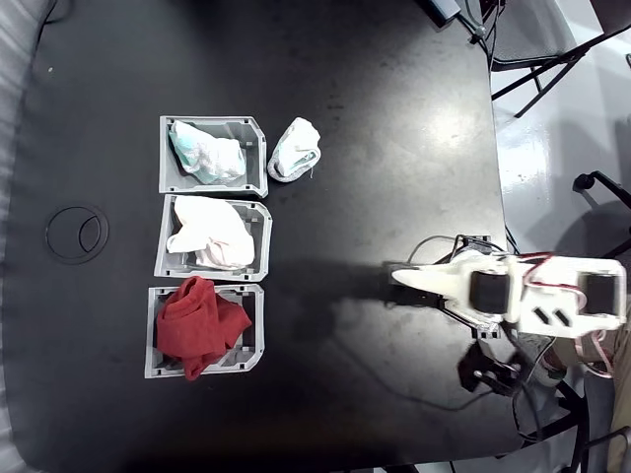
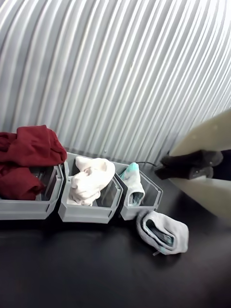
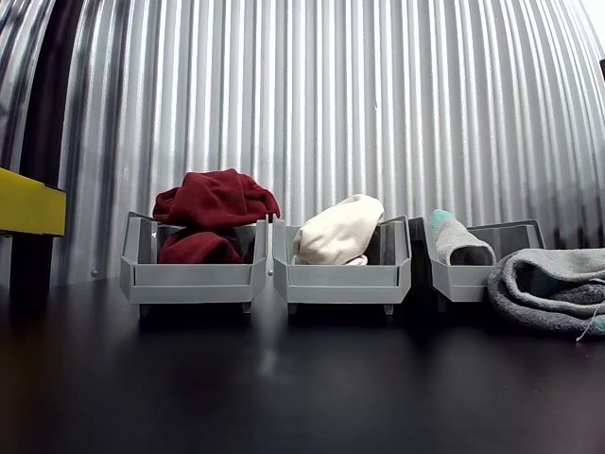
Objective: Put the sock in the container
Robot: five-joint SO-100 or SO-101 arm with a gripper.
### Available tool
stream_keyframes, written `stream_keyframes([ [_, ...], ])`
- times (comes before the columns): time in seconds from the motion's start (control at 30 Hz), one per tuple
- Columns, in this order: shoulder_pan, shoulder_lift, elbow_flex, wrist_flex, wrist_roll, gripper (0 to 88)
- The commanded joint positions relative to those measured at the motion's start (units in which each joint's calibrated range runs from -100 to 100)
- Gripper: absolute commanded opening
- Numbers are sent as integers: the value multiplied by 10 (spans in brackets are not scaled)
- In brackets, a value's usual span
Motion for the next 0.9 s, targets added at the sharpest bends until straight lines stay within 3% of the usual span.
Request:
stream_keyframes([
  [0.0, -1, -62, 99, -64, -1, 13],
  [0.43, -1, -183, 339, -164, 1, 13],
  [0.87, -1, -178, 380, -164, 2, 13],
])
